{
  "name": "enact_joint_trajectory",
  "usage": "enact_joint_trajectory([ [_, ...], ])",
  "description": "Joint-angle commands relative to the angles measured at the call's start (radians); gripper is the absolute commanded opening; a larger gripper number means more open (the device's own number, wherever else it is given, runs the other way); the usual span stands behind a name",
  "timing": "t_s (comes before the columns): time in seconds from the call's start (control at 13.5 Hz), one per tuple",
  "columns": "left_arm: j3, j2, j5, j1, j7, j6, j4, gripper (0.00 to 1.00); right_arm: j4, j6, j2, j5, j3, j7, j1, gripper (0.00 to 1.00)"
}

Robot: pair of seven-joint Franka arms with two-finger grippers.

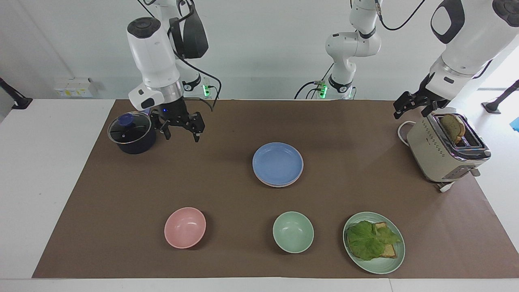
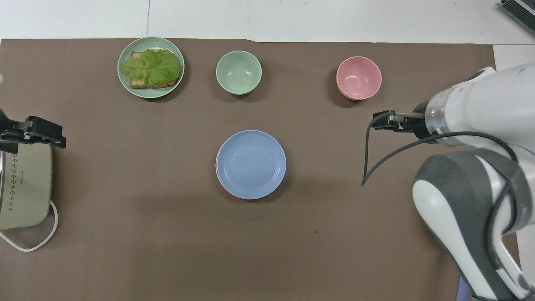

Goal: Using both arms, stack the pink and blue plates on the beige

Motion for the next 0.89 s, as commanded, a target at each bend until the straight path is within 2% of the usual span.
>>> enact_joint_trajectory([
  [0.0, -0.007, -0.001, 0.005, 0.01, 0.004, -0.016, 0.011, 1.0, 0.018, -0.081, -0.057, -0.02, 0.007, -0.054, -0.045, 1.0],
  [0.44, -0.007, -0.001, 0.005, 0.01, 0.004, -0.016, 0.01, 1.0, 0.14, -0.282, -0.075, -0.018, 0.005, -0.151, -0.137, 1.0],
  [0.81, -0.007, -0.001, 0.005, 0.01, 0.004, -0.016, 0.011, 1.0, 0.141, -0.315, -0.099, 0.002, -0.018, -0.15, -0.164, 1.0],
])
